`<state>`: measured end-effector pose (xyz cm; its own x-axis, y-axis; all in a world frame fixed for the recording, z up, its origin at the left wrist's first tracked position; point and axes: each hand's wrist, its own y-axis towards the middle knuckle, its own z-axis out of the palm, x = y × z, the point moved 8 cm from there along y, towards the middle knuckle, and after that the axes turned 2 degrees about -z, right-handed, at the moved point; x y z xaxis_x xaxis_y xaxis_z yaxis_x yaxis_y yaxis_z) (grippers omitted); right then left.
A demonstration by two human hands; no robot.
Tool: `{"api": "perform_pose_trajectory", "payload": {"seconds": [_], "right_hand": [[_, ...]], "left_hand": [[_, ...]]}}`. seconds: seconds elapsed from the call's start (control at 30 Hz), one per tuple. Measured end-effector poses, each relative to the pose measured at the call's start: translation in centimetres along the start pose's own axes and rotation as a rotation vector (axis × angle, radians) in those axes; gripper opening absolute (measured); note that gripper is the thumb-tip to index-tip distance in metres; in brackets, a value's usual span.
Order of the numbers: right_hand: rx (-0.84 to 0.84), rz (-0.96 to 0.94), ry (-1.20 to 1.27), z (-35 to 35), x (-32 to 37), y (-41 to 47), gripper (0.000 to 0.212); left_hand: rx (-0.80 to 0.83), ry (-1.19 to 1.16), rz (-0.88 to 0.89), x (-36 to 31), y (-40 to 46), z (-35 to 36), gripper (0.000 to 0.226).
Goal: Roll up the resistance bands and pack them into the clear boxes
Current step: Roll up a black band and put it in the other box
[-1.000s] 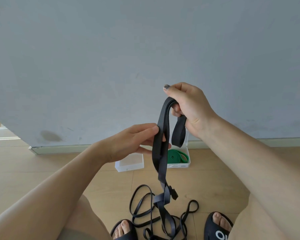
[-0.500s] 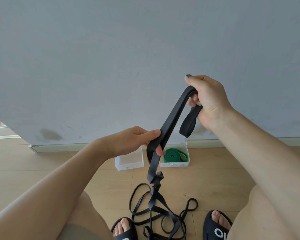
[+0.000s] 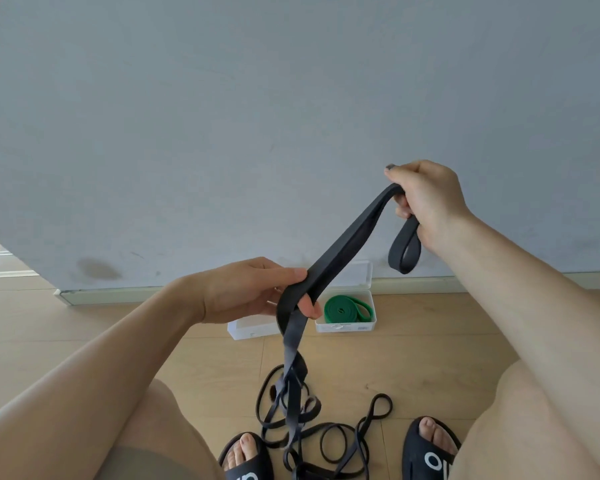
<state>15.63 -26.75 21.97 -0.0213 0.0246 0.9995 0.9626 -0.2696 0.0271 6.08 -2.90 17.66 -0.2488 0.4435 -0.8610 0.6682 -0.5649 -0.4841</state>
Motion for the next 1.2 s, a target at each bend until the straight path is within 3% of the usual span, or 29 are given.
{"api": "perform_pose_trajectory", "payload": {"seconds": [0.13, 0.33, 0.4, 0.53, 0.6, 0.7, 0.83, 0.93, 1.07, 1.2], "right_hand": [[0.198, -0.085, -0.585, 0.5, -1.0, 0.0, 0.022], [0.785, 0.227, -1.109, 2.3, -7.2, -2.4, 0.025], [0.855, 0.228, -0.93, 4.1, -7.6, -3.4, 0.033], [0.99, 0.221, -0.27, 9.7, -4.4, -7.9, 0.054], [1.099, 0.229, -0.132, 11.6, -3.2, -10.4, 0.063], [1.063, 0.111, -0.232, 12.1, -2.4, -11.3, 0.061], [0.912, -0.021, -0.329, 11.2, -1.2, -9.9, 0.033], [0.844, -0.047, -0.283, 10.7, -0.4, -9.2, 0.024], [0.769, -0.026, -0.145, 10.2, 0.6, -8.5, 0.015], [0.675, 0.019, -0.02, 9.2, 1.3, -7.5, 0.007]], "left_hand": [[-0.098, -0.059, 0.048, 0.0, -0.3, -1.8, 0.051], [-0.22, -0.044, 0.15, -1.4, -0.6, -2.8, 0.055], [-0.214, -0.014, 0.178, -2.1, -0.5, -2.3, 0.058], [-0.221, 0.051, 0.182, -2.6, 0.0, -1.5, 0.06], [-0.273, 0.079, 0.152, -2.3, 0.2, -1.9, 0.06], [-0.295, 0.088, 0.129, -1.8, 0.0, -2.4, 0.06], [-0.184, 0.066, 0.064, -0.7, -0.1, -2.0, 0.068], [-0.097, 0.04, 0.041, -0.8, -0.2, -0.9, 0.068], [-0.103, 0.092, 0.057, -0.5, 0.1, -1.5, 0.078], [-0.149, -0.003, 0.15, -0.6, -0.4, -2.0, 0.033]]}}
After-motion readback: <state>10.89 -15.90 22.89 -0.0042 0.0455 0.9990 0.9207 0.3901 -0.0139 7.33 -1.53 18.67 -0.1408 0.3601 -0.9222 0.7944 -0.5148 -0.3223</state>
